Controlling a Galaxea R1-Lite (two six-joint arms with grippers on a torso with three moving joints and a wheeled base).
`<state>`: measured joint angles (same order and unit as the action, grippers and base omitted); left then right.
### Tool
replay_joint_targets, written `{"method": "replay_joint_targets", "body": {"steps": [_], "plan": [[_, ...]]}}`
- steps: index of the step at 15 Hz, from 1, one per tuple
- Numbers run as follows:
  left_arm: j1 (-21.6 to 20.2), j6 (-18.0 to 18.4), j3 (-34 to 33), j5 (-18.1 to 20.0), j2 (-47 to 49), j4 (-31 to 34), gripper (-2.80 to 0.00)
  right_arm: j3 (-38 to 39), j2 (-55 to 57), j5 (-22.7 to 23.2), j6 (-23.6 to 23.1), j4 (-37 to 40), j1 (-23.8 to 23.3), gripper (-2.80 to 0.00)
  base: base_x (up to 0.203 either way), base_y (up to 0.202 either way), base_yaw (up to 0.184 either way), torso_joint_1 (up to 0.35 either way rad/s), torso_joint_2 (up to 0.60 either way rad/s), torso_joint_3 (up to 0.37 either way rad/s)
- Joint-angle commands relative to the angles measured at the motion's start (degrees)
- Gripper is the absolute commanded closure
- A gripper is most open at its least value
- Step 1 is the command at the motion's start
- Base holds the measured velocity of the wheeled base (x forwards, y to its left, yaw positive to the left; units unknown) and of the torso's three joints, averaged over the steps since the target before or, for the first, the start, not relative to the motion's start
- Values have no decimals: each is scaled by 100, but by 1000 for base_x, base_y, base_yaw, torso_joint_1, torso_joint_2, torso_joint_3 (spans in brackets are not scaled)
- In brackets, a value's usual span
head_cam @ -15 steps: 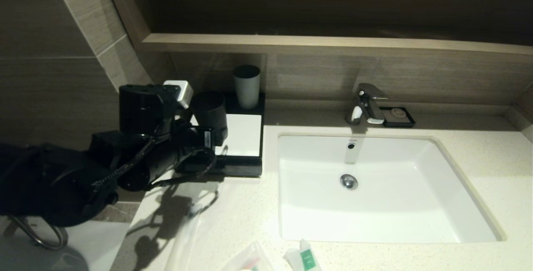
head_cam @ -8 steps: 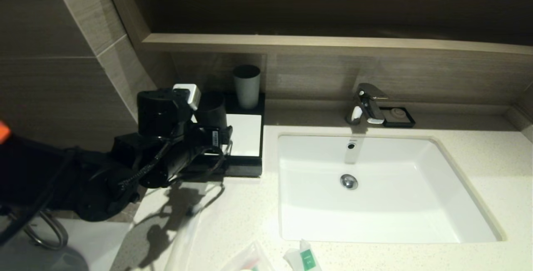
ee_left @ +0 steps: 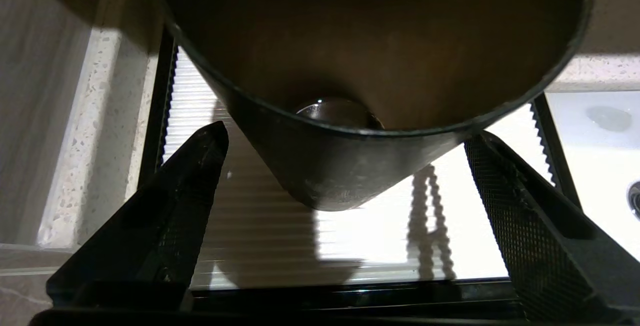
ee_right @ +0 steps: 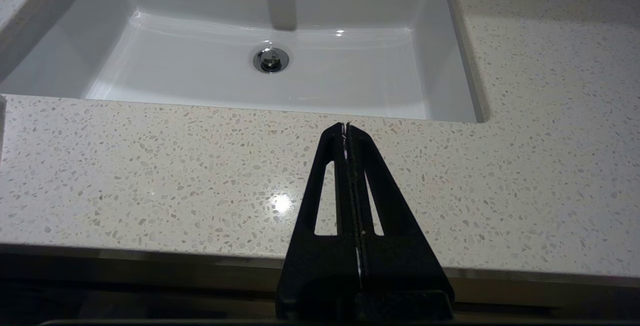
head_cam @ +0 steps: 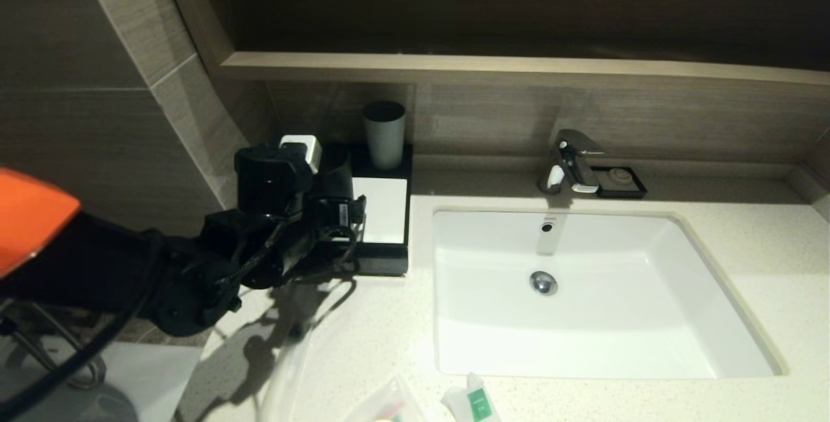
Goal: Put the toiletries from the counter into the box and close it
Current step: Pick up the cup
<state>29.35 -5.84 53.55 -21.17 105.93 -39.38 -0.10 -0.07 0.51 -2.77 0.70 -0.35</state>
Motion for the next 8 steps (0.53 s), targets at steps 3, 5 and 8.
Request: {"method": "replay_joint_targets", "body": {"steps": [3, 5, 8], "plan": [[0, -5, 77, -125, 121, -27, -280, 1, 7, 5, -4, 0, 0, 0, 0, 0, 0, 0, 0, 0], [0, -5, 86, -133, 129, -35, -280, 1, -1, 2, -4, 0, 0, 0, 0, 0, 0, 0, 0, 0], [0, -5, 156, -133, 164, -35, -280, 1, 0, 3, -4, 0, 0, 0, 0, 0, 0, 0, 0, 0]]}}
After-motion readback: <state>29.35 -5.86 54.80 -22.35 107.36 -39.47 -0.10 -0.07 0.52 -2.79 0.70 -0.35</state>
